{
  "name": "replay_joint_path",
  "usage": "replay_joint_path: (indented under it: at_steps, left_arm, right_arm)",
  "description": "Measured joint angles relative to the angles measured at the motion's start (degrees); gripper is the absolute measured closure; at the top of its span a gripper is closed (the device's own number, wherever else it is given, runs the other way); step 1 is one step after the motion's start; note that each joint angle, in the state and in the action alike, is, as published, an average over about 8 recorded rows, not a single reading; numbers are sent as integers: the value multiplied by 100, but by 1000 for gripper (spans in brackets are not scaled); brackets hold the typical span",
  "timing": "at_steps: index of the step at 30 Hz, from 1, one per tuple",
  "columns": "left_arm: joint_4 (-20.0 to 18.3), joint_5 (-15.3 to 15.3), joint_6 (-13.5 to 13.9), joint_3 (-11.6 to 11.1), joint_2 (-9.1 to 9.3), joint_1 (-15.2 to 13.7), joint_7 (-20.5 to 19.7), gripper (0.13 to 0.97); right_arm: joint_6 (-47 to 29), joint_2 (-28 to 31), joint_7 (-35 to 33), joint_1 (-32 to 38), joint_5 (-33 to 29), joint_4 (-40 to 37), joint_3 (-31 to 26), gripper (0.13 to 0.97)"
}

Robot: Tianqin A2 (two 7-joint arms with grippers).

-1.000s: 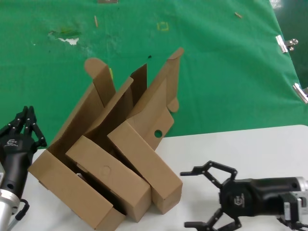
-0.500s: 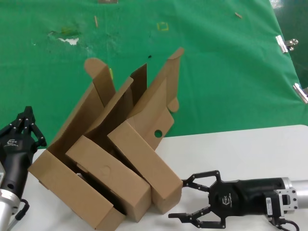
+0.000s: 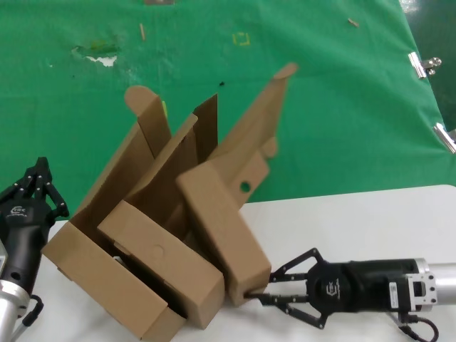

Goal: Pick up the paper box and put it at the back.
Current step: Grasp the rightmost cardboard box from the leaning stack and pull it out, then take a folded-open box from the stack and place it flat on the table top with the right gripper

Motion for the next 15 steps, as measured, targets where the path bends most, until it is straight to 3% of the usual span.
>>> replay_joint_path:
  at_steps: [8,15]
  left_arm:
    - [0,2,0,0,0,0,-2,957]
    - [0,3,0,0,0,0,-1,957]
  right_arm:
    - [215,62,390,-92,-368,101,833,916]
    - [1470,305,855,-267,-1072,884,1939,946]
